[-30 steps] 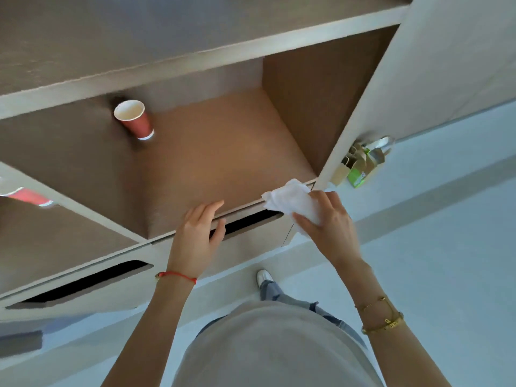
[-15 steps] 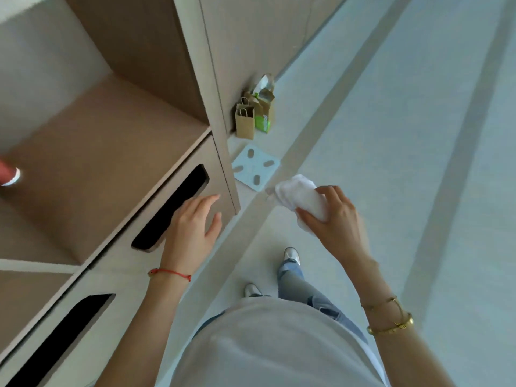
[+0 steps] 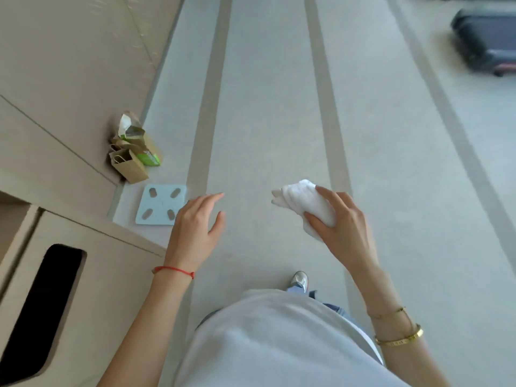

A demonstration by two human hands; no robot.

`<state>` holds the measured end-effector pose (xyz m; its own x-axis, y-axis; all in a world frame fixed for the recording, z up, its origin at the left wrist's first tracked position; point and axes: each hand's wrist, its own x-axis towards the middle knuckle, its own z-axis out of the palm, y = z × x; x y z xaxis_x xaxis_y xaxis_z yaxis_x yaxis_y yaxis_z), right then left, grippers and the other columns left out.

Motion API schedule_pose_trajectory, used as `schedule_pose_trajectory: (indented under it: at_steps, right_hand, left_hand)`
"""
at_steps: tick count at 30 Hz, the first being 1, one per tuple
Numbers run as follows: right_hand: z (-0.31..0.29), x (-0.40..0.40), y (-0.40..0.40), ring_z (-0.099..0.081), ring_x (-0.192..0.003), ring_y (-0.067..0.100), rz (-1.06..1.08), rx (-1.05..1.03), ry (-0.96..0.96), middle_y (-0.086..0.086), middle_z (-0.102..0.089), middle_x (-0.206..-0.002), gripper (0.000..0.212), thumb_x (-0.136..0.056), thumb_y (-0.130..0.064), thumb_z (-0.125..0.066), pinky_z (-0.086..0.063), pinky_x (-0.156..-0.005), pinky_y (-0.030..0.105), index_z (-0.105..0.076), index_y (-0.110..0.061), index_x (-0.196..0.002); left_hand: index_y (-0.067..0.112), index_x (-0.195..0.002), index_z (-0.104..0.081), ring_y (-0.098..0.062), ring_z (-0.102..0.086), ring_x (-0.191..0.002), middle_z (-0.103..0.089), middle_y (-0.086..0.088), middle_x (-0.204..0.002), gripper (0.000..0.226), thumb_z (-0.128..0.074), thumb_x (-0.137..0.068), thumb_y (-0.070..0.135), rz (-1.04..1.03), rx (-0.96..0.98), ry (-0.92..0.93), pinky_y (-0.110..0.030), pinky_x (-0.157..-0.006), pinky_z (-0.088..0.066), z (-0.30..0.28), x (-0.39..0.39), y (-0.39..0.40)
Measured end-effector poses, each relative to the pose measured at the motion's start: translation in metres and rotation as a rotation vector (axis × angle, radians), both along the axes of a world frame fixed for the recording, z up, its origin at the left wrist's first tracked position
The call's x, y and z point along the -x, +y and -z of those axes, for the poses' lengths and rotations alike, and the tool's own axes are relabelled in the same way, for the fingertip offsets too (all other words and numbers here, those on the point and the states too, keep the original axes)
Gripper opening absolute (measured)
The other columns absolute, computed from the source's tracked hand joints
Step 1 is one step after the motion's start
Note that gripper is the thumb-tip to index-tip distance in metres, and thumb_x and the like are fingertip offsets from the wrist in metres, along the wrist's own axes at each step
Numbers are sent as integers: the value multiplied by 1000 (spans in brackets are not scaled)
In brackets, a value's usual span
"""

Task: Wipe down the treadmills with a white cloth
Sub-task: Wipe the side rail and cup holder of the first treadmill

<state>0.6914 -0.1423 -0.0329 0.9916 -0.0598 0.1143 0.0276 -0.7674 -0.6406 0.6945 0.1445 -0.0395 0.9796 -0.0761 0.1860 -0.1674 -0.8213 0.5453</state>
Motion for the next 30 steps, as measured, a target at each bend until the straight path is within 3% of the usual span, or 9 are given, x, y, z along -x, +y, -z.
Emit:
schedule_pose_trajectory:
  at_steps: [5,11,18,30]
  right_hand:
    - [-5,-2,-108,-58,-99,18,133,-8,-6,-11,-57,-111,50,-84,-40,-70,-50,-78,35,-50,-39,-129]
    - [-2,-6,-208,-57,-97,13,307,-23,-19,-12,-55,-107,46,-80,-35,-72,-40,-76,23,-54,-37,-123]
    - [12,-34,-289,-58,-96,17,498,-10,-38,-8,-56,-110,43,-82,-37,-71,-44,-74,28,-57,-32,-122]
    - [23,-181,-452,-59,-95,17,698,4,-18,-10,-58,-113,38,-83,-36,-70,-42,-69,29,-57,-31,-118]
  left_hand:
    - [7,-123,-64,-27,-62,-110,-68,-8,-118,32,-64,-91,8,178,36,-28,-39,-99,-48,2,-55,-113]
    - [6,-121,-65,-30,-63,-109,-68,-10,-116,31,-65,-90,6,349,28,-19,-44,-97,-49,-2,-108,-226]
    - [7,-122,-65,-31,-62,-106,-68,-10,-113,30,-63,-91,7,509,-8,0,-45,-96,-48,-4,-175,-327]
    - [9,-124,-64,-28,-61,-109,-68,-8,-116,31,-60,-93,10,697,-20,-24,-45,-99,-47,-1,-362,-526]
